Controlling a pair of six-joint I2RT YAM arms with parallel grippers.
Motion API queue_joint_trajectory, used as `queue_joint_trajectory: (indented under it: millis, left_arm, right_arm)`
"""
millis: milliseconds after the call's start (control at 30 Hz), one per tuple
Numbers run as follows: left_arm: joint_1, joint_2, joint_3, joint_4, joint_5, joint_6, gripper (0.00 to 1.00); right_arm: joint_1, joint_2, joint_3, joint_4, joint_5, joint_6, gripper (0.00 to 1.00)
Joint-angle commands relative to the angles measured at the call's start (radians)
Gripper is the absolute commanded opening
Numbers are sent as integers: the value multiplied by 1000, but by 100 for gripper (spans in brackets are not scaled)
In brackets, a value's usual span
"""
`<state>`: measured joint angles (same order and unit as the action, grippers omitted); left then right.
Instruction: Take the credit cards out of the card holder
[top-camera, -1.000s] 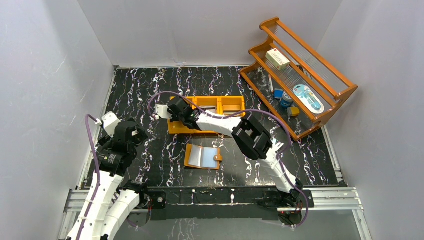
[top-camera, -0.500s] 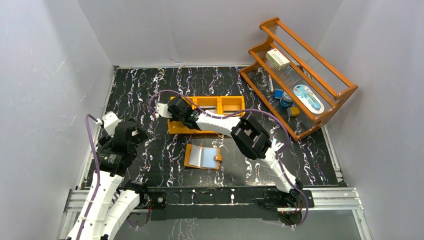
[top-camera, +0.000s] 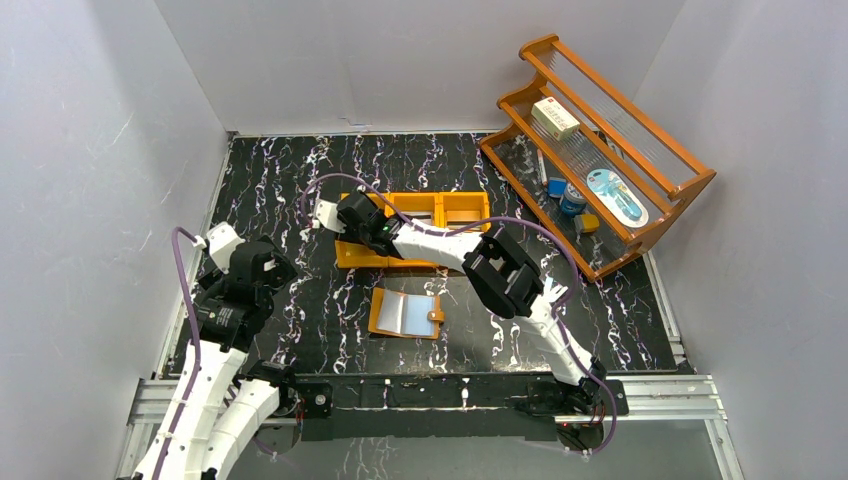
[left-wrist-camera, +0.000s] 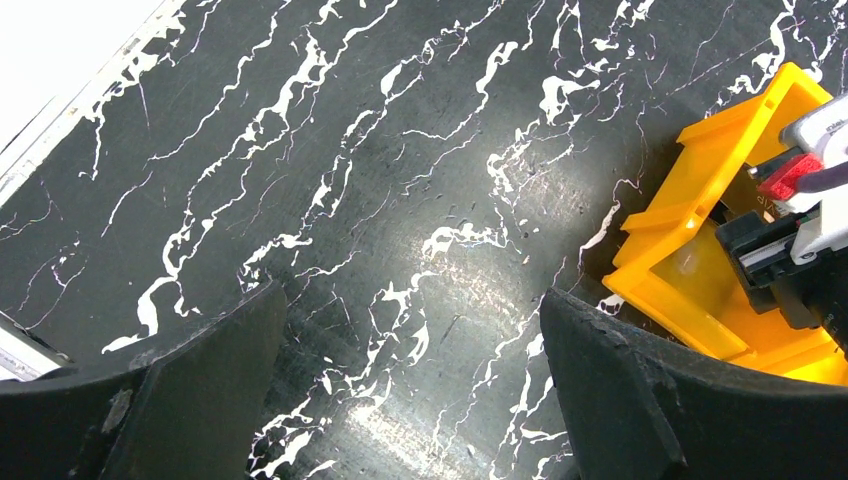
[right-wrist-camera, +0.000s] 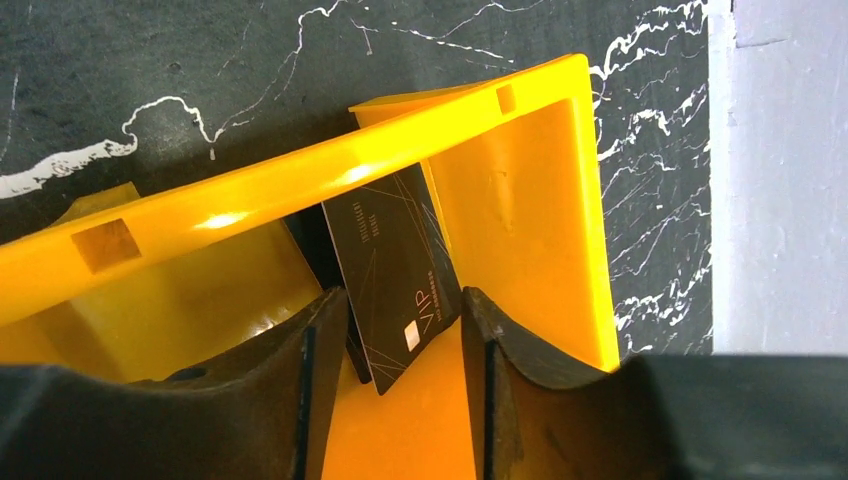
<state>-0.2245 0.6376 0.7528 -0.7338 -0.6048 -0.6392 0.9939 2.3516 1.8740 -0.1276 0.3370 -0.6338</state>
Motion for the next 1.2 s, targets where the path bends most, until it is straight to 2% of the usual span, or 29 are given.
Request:
queue_joint_trajectory:
  millis: [0,233,400,600,800,867,933,1033,1167]
  left_arm:
    - [5,3,13,13,-9,10,98]
    - [5,5,13,16,-3,11,98]
    - [5,10,11,17,2,13,98]
    - [4,18,8,24,16,21,98]
    - [5,33,-3,49,60,45,98]
    - [4,43,-4,64,128,69,98]
    - [4,51,-8,90,203,98,98]
    - [5,78,-21,134,320,137,98]
    - [5,123,-34,165,521,106,98]
  right_arm:
    - [-8,-74,49,28,4,90,57]
    - [-10,-121,35,48,32,164,67]
    - [-11,-206,21,39,27,337,70]
    - [-11,-431,-182,11,77,692,82]
    - [-11,-670,-446,-134,42,1156,81]
    - [-11,-722,-516,-215,34,1329,79]
    - [-11,-754,-570,-267,-29,1419,76]
    - [9,-767,-618,-366,-93,1569,76]
    - [94,-768,-682,-406,-49,1680,77]
